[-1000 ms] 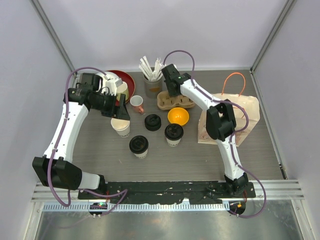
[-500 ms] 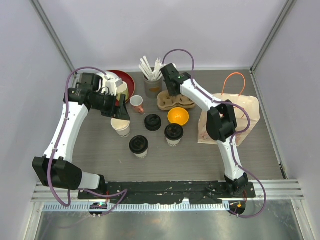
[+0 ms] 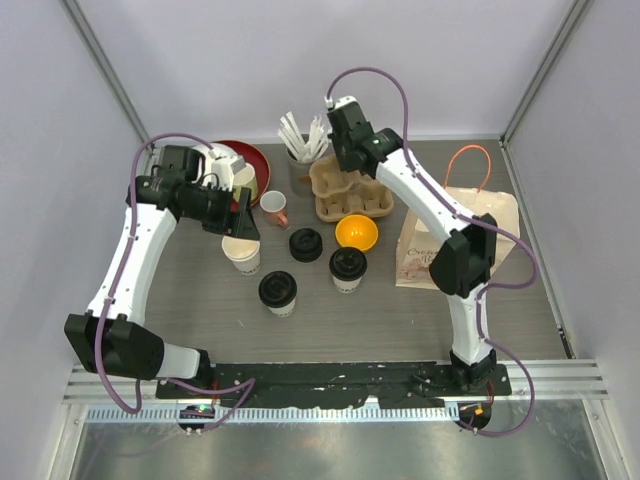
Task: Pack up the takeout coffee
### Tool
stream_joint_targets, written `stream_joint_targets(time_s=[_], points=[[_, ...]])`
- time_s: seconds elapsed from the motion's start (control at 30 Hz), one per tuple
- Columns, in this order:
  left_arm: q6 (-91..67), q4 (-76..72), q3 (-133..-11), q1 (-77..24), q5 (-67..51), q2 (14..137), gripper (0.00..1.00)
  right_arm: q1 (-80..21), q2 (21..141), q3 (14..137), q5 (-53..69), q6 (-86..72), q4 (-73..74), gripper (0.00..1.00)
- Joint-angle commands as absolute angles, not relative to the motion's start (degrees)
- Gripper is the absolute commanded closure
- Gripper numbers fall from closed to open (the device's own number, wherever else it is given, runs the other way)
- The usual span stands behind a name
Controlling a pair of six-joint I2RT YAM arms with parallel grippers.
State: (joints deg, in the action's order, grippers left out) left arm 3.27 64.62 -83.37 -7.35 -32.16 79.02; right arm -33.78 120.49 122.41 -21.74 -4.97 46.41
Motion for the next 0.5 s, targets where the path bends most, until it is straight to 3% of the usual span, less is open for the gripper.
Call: stream_joint_targets(time_s=[0.0,0.3,0.47], points=[[3.7,65.0,-86.2,-6.9,-33.6,78.4,0.27,-34.3,112.1,126.6,-20.5,-3.8,45.2,0.99],[4.5,65.3,-89.3,-8.8,-35.2,79.2,0.29,-34.1,102.6,128.8,-20.0,-4.0,46.3,0.99],[4.7,62.8,-96.5,-16.9,-35.0,81.8,0.29,-32.3,94.4,131.0,-20.5,-6.6,49.4,0.99]])
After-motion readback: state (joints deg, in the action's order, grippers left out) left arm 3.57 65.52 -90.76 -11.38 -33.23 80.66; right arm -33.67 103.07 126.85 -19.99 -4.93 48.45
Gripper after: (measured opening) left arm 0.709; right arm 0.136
